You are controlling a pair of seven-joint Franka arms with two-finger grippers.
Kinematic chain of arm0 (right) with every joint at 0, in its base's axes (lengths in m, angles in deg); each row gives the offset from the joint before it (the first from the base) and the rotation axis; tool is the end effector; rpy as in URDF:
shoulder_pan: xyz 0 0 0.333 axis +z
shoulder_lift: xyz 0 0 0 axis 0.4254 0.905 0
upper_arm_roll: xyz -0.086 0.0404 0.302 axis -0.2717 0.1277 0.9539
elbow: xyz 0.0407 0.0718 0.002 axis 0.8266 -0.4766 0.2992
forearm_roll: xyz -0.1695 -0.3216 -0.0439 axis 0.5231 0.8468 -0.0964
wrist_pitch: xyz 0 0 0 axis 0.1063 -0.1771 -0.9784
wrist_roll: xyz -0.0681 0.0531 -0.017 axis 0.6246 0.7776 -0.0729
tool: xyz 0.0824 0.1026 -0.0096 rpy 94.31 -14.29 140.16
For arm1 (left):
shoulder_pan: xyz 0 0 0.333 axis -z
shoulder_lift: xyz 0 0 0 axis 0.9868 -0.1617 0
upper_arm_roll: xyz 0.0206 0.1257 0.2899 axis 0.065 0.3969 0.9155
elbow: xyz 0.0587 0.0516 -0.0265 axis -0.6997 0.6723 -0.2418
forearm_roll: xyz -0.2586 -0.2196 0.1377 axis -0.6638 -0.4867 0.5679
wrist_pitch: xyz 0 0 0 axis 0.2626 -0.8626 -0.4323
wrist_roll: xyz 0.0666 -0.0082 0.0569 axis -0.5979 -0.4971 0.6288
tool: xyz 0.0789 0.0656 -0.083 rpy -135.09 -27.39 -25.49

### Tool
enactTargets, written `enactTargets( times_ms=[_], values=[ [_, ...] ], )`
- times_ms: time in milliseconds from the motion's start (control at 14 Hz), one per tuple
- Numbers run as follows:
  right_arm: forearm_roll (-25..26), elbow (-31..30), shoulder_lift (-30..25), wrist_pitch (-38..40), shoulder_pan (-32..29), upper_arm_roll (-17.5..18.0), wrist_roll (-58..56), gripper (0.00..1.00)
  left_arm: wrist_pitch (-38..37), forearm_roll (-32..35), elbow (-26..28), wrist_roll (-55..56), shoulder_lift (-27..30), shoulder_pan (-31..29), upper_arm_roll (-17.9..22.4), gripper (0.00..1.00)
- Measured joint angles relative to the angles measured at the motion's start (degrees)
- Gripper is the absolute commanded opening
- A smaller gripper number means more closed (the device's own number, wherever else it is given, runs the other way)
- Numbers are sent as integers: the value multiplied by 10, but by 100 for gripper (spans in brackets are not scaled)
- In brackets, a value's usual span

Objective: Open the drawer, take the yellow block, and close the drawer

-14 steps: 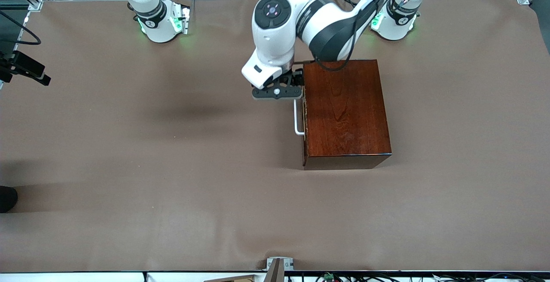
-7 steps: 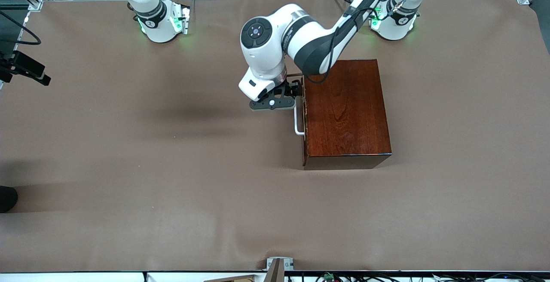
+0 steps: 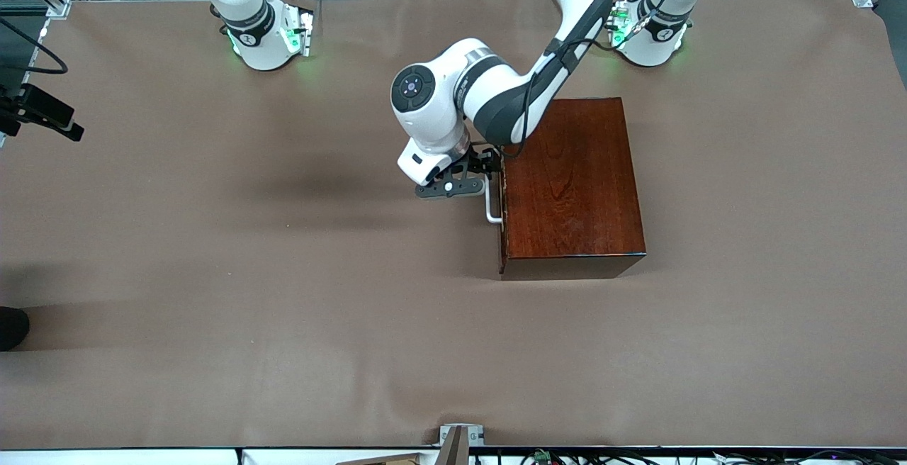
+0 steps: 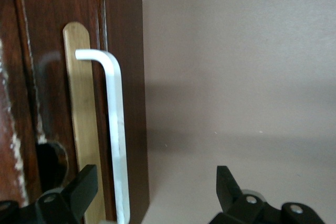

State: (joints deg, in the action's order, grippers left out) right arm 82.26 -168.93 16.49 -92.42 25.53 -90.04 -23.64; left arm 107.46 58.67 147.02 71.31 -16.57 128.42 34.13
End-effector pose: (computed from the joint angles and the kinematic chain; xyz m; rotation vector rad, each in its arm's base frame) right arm 0.5126 -0.0367 0.6313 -3.1216 0.1651 -0.0022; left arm 0.4573 -0.5144 0.3073 -2.9033 0.0451 0.0340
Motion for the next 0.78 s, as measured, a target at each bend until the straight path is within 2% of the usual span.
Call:
enactTargets(
  times_ms=[783],
  values=[
    [0, 0, 0, 0, 0, 0, 0, 100, 15, 13, 0, -14, -27, 2, 2, 100]
  ],
)
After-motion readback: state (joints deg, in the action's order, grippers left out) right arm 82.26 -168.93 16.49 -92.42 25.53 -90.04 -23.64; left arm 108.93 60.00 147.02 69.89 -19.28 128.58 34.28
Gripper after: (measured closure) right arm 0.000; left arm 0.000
